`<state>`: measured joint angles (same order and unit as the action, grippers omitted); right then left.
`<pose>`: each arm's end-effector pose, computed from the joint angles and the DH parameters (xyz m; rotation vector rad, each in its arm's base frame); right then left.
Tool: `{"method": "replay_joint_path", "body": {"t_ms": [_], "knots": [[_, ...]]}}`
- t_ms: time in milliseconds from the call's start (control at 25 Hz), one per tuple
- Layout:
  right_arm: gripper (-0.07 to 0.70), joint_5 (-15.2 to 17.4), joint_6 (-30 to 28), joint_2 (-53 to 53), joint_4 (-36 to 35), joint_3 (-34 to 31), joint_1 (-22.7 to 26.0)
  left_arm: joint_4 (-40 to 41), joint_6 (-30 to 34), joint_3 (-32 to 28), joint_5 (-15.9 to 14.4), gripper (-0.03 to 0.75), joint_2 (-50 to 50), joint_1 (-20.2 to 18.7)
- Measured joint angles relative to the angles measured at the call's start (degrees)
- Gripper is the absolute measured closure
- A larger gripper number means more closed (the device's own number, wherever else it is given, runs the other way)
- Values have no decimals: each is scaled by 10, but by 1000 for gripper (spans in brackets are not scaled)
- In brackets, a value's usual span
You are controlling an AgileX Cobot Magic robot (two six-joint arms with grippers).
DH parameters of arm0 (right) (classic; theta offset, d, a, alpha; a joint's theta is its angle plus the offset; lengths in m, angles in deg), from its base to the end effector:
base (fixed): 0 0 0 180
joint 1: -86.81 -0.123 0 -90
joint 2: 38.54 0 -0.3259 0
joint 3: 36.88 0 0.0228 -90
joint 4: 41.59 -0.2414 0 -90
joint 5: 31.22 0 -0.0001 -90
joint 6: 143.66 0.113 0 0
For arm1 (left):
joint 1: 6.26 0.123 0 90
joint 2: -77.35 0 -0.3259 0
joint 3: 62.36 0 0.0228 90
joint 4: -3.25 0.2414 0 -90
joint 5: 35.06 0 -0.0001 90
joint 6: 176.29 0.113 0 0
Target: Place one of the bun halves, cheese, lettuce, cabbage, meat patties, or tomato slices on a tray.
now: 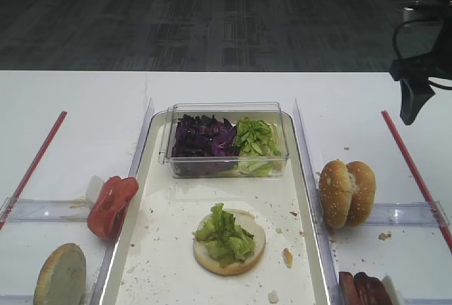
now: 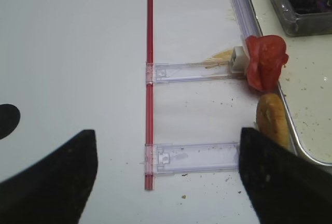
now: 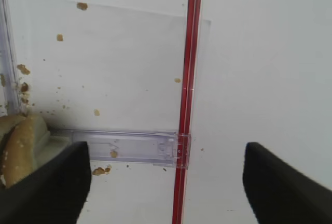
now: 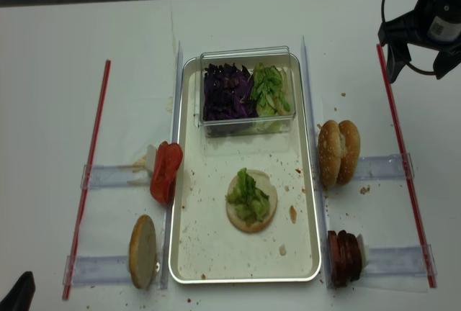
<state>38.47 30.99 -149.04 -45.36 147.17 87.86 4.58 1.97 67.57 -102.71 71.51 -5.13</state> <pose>0.3597 0.0004 0.2692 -0.0833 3.0684 0.0900 -0.0430 0.0016 0.2478 -0.0569 2.1556 0.0221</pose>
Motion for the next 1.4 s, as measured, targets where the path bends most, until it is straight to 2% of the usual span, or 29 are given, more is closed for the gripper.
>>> {"method": "replay_joint_path", "body": {"t_ms": [160, 280, 520, 680, 1000, 1160, 1400], "knots": [[6, -3, 1, 12, -1, -37, 0, 0, 0, 0, 0, 165, 0, 0], [6, -20, 4, 48, -9, -112, 0, 0, 0, 0, 0, 165, 0, 0], [6, -85, 4, 142, -16, -296, 0, 0, 0, 0, 0, 165, 0, 0], [6, -104, 3, 215, -16, -385, 0, 0, 0, 0, 0, 165, 0, 0], [6, -105, 2, 387, -15, -476, 0, 0, 0, 0, 0, 165, 0, 0], [6, -116, 2, 477, -6, -516, 0, 0, 0, 0, 0, 165, 0, 0], [6, -110, 7, 586, -3, -530, 0, 0, 0, 0, 0, 165, 0, 0]]}}
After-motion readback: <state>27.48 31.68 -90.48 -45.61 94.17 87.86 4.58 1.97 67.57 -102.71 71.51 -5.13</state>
